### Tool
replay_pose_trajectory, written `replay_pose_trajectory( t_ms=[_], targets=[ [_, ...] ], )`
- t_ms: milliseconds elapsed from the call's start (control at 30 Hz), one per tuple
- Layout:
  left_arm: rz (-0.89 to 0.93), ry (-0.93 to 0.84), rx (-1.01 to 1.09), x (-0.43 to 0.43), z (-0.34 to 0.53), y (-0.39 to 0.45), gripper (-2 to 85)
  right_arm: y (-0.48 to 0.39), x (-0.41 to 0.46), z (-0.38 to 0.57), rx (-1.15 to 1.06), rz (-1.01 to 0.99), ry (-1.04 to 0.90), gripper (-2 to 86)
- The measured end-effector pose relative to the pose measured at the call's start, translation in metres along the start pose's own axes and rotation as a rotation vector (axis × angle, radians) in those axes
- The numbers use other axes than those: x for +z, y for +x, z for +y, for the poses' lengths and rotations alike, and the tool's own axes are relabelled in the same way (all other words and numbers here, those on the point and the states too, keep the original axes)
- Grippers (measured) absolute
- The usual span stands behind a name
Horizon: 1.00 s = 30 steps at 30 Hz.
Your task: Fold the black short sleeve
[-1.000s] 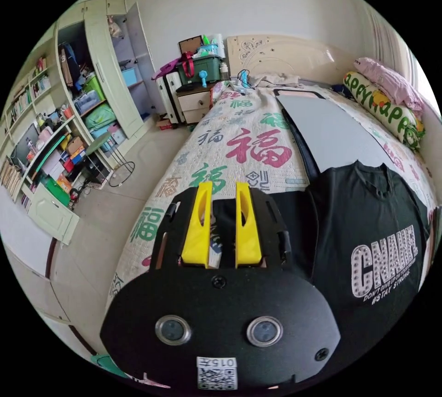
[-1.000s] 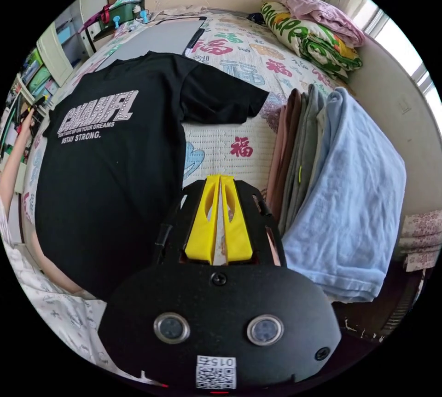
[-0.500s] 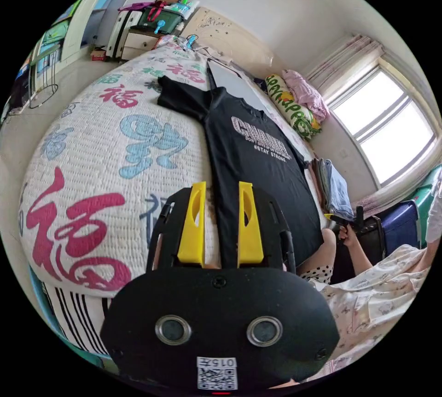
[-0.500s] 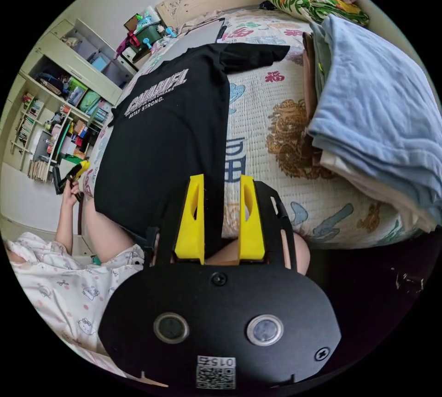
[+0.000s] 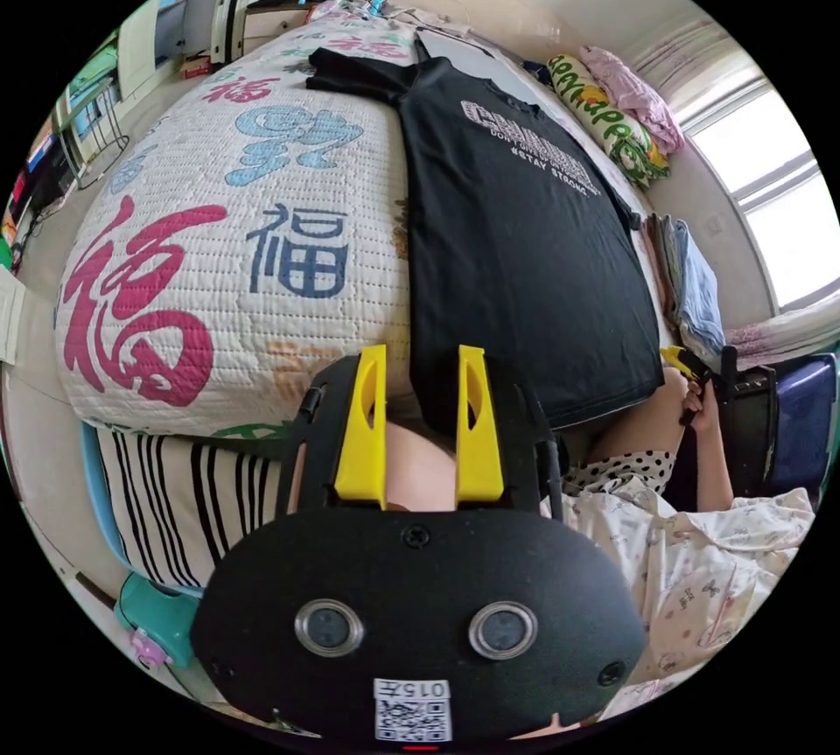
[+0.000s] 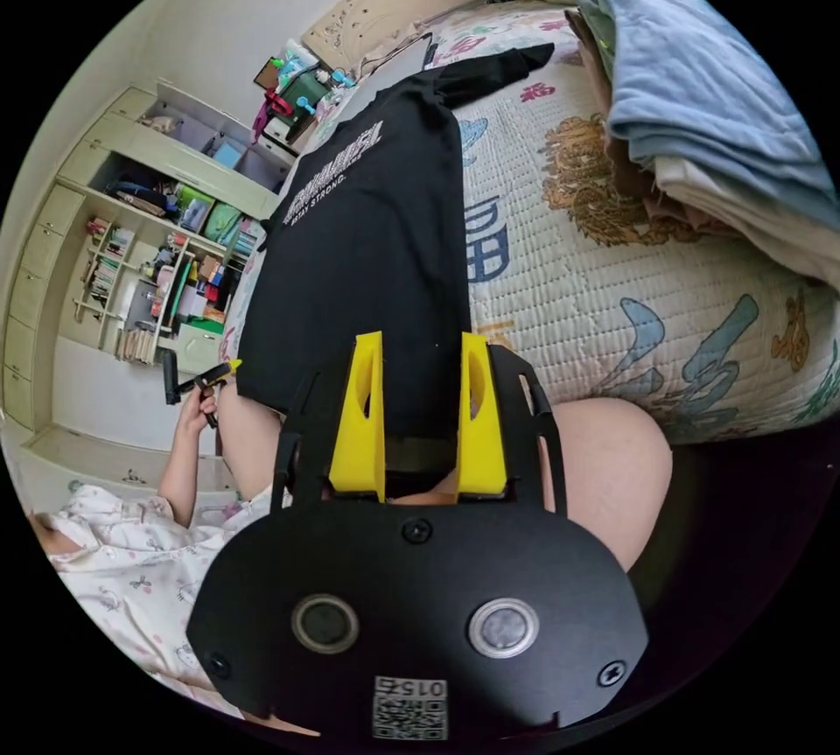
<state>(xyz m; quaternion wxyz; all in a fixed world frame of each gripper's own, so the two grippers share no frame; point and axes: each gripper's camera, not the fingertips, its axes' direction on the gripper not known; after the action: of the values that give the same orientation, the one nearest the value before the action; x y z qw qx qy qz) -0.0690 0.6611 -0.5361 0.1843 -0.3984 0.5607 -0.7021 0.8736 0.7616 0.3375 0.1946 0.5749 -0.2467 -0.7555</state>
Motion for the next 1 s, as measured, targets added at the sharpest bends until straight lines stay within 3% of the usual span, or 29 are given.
replay_pose_trajectory(
  t_ms=[167, 433, 600, 767, 1000],
  targets=[
    [0.01, -0.049, 0.008, -0.018, -0.02, -0.002, 11.1, 0.023, -0.015, 0.003, 0.138, 0.007, 0.034, 8.2],
    [0.105, -0.011, 0.039, -0.066, -0.047, -0.006, 1.8, 0.013, 0.019, -0.014, 0.091, 0.183, -0.106, 5.4],
    [0.085, 0.036, 0.031, -0.1, -0.054, -0.004, 0.2, 0.025, 0.033, -0.011, 0.104, 0.124, -0.107, 0.8],
    [0.115, 0.057, -0.025, -0.124, -0.064, -0.014, -0.3, 0.024, 0.049, -0.001, 0.063, 0.217, -0.086, 0.0],
    [-0.065, -0.042, 0.041, -0.135, -0.114, 0.028, -0.1, 0.008, 0.12, 0.0, -0.046, 0.426, -0.158, -0.1]
  ],
)
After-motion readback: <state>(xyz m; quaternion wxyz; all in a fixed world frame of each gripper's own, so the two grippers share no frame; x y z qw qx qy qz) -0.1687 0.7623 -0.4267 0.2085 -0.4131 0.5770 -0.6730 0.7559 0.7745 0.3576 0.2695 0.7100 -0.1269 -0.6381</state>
